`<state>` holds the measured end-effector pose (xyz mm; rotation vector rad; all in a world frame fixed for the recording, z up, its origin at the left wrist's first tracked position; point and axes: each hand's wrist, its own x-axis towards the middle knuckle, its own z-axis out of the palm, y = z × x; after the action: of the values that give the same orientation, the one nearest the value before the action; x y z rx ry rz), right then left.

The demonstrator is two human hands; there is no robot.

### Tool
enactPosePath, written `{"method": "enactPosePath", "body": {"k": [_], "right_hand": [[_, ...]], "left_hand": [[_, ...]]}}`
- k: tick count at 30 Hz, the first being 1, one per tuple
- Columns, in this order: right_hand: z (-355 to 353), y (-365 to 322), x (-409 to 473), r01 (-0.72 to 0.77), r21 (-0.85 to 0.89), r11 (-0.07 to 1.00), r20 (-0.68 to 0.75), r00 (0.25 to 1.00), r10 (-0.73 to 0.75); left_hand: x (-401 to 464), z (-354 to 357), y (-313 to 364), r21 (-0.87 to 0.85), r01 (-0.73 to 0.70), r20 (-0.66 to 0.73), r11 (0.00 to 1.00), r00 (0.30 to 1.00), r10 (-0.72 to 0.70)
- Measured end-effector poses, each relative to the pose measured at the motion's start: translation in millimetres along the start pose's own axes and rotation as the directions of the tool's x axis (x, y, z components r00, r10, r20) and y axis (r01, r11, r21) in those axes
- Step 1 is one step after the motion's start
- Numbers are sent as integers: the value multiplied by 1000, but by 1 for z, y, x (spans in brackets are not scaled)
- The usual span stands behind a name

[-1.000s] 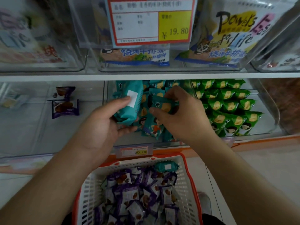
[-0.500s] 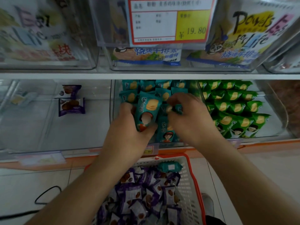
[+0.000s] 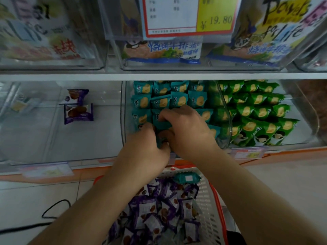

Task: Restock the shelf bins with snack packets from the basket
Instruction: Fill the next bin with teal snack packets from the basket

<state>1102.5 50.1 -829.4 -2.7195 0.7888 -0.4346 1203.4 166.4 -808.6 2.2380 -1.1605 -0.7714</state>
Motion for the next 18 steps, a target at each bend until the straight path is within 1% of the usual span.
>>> {"method": "enactPosePath", "body": {"k": [3,5,7,9,11,12,14,15,16,17,18], "right_hand": [[2,0,-2,-1,-73,997,17,1000,2],[2,-1,-1,-33,-51,998,34,999,35],[-3,-1,-1,-89,50,995,43,995,87],[-16,-4,-4,-100,173,980,-29,994,106],[-36,-10,-12,-95,264,960,-103,987,126],[-47,-14,-19,-103,324,940,-100,985,143],[-65,-21,-35,-139,441,887,-11,987,160],[-69,-24,-43,-165,461,872,67,986,151],[-63,-24,-53,-218,435,874,184,971,151],[-54,-23,-63,-283,357,890,333,929,162],[-36,-21,-73,-326,229,917,482,857,184]], "left_hand": [[0,-1,-1,3,22,68,1000,997,-22],[1,-3,-2,11,19,78,1000,997,-20],[1,-3,-3,19,17,69,1000,997,-18],[-3,-4,-3,27,-5,27,1000,1000,4],[-9,-8,-2,40,-61,-59,997,996,64],[-14,-11,-1,51,-107,-105,993,988,111],[-27,-16,2,63,-214,-141,975,965,221],[-34,-17,4,54,-258,-125,965,957,263],[-39,-15,3,37,-285,-84,958,954,287],[-45,-12,3,17,-289,-31,957,957,289],[-49,-6,0,10,-277,40,961,960,276]]}}
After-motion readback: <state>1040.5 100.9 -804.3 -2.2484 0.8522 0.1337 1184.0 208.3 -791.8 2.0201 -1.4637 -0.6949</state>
